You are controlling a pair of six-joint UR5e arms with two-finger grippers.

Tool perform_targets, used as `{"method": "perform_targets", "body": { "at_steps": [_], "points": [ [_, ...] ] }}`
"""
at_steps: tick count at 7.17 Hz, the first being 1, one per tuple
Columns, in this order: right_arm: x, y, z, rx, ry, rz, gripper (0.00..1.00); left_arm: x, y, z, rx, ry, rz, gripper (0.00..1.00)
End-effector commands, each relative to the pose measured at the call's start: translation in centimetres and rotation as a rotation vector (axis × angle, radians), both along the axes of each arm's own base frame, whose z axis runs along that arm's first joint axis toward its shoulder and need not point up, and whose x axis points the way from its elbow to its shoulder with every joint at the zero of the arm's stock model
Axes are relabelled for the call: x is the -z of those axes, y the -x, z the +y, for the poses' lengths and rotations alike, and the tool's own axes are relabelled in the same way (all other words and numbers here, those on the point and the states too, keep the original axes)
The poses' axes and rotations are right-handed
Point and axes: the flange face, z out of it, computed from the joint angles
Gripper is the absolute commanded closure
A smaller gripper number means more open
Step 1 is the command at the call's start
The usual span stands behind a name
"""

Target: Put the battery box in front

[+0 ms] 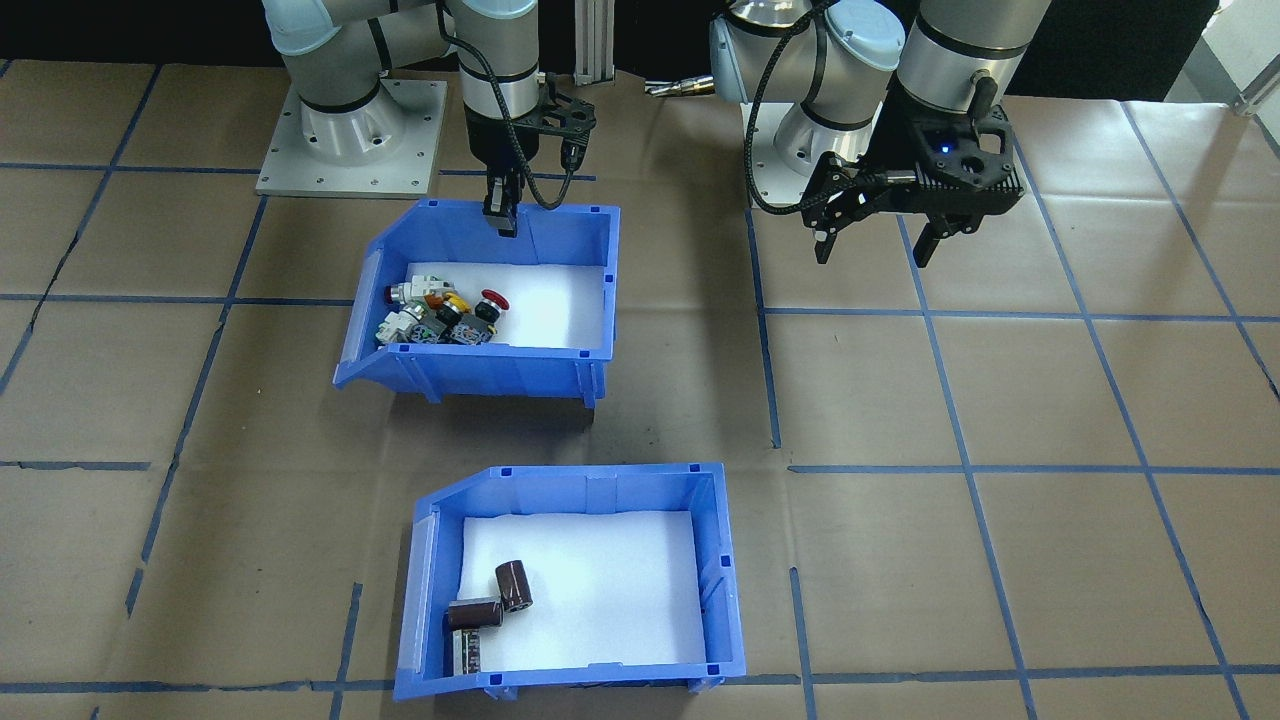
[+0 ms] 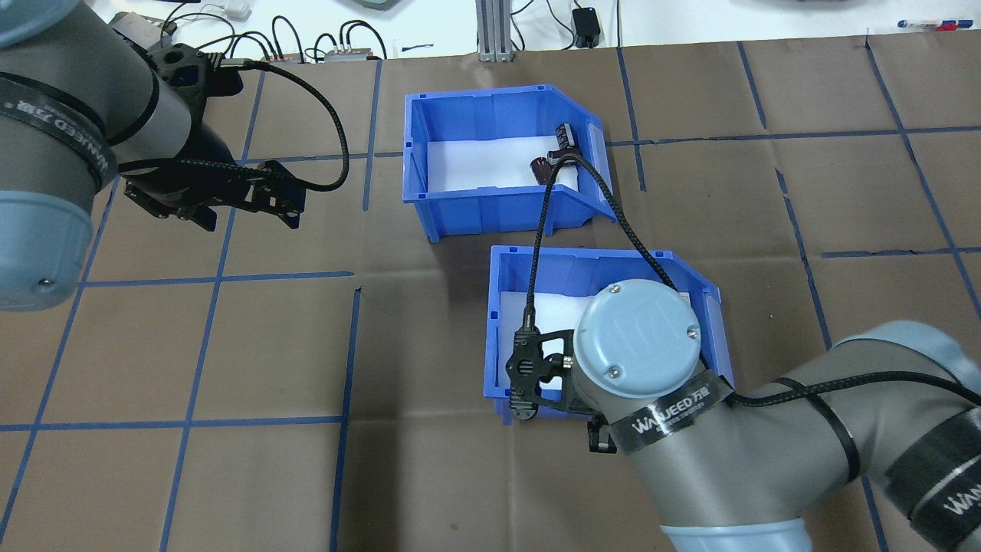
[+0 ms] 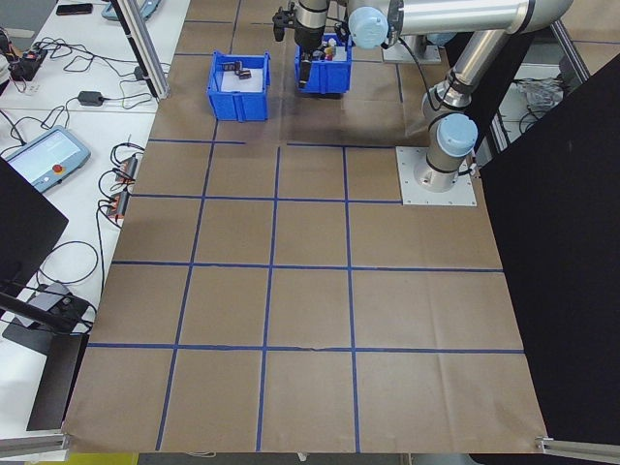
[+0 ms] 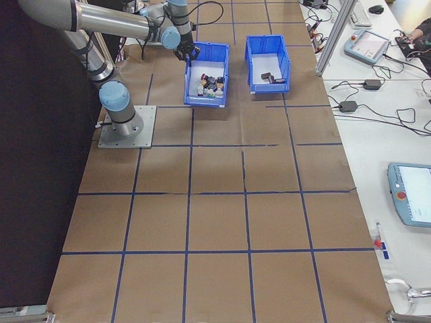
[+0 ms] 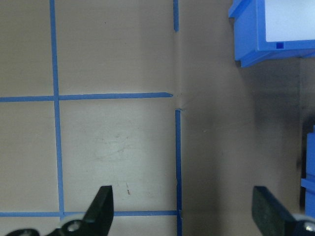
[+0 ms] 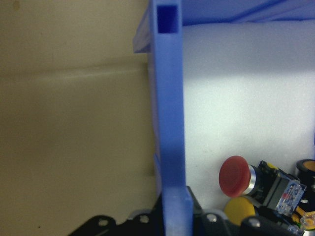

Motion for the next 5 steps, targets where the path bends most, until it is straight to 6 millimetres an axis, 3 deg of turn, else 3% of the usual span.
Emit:
{"method": "perform_targets", "body": {
  "at_steps": [1, 5],
  "points": [
    [1.2, -2.6, 0.8, -0.003, 0.024, -0.014, 1.0, -0.1, -0.1, 0.1, -0.002, 0.001, 0.0, 0.0],
    [2.3, -3.4, 0.9, -0.011, 0.024, 0.008, 1.0, -0.1, -0.1, 0.1, -0.002, 0.003, 0.0, 0.0]
  ]
}}
